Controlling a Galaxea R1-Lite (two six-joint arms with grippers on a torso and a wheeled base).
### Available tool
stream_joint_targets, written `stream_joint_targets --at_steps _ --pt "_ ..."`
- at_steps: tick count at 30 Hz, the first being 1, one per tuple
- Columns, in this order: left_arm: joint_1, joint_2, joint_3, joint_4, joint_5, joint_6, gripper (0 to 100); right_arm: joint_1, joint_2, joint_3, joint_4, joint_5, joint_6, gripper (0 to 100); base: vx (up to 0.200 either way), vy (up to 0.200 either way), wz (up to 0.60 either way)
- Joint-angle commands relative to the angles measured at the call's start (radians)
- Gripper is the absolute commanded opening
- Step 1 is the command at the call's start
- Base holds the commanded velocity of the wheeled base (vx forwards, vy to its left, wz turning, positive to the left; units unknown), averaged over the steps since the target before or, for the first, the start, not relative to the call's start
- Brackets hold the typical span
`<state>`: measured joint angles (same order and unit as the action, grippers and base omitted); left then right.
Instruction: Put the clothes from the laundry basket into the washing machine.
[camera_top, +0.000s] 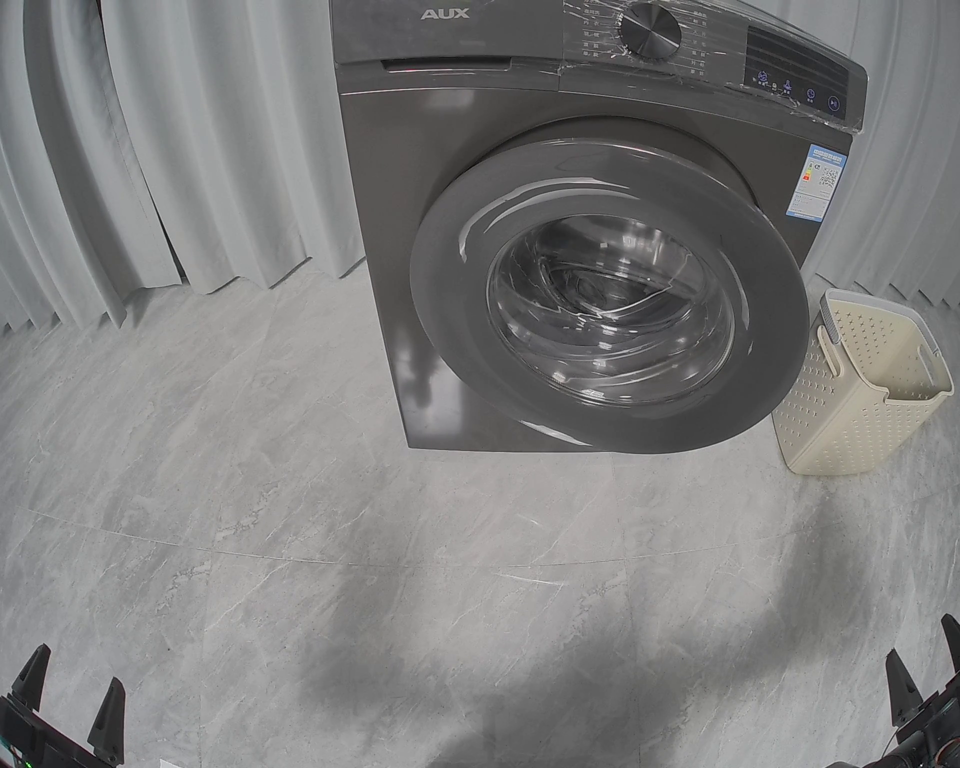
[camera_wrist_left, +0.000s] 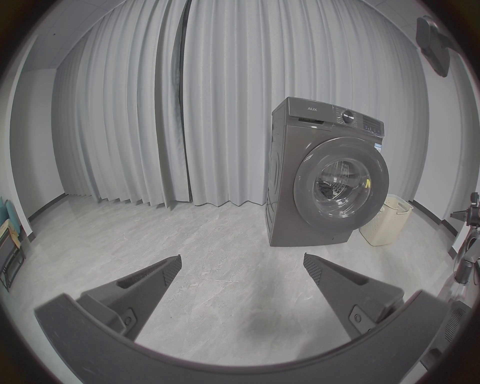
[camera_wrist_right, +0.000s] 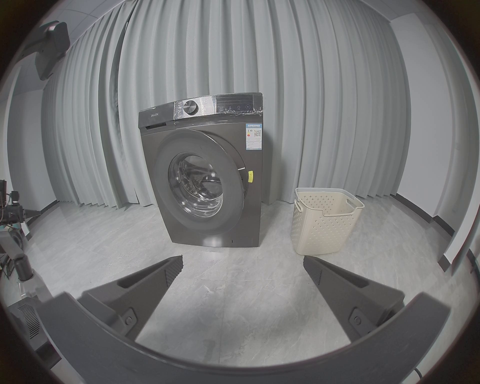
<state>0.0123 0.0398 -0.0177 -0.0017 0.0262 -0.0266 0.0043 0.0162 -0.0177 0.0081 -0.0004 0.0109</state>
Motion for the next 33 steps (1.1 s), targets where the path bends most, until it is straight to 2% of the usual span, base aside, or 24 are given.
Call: stream_joint_targets --at_steps 1,5,24,29,33 --pt "-0.008 -0.034 0.018 -0.001 0.000 -0.004 100 0.000 -0.013 0.015 0.000 -0.001 0.000 100 0.000 0.000 0.00" --pt "-0.008 -0.034 0.018 -0.001 -0.002 -0.006 100 0.000 -0.013 0.015 0.000 -0.001 0.000 100 0.000 0.000 0.00" --pt "-0.008 -0.034 0.018 -0.001 0.003 -0.007 100 0.000 -0.010 0.015 0.001 0.007 -0.002 100 0.000 -0.200 0.00" --pt "-0.008 -0.034 0.018 0.000 0.003 -0.007 100 -0.001 -0.013 0.016 0.000 0.005 0.015 100 0.000 -0.200 0.00" --pt "-0.008 -0.034 0.018 0.000 0.000 0.010 100 0.002 -0.010 -0.090 -0.091 0.036 0.055 100 0.000 -0.150 0.00"
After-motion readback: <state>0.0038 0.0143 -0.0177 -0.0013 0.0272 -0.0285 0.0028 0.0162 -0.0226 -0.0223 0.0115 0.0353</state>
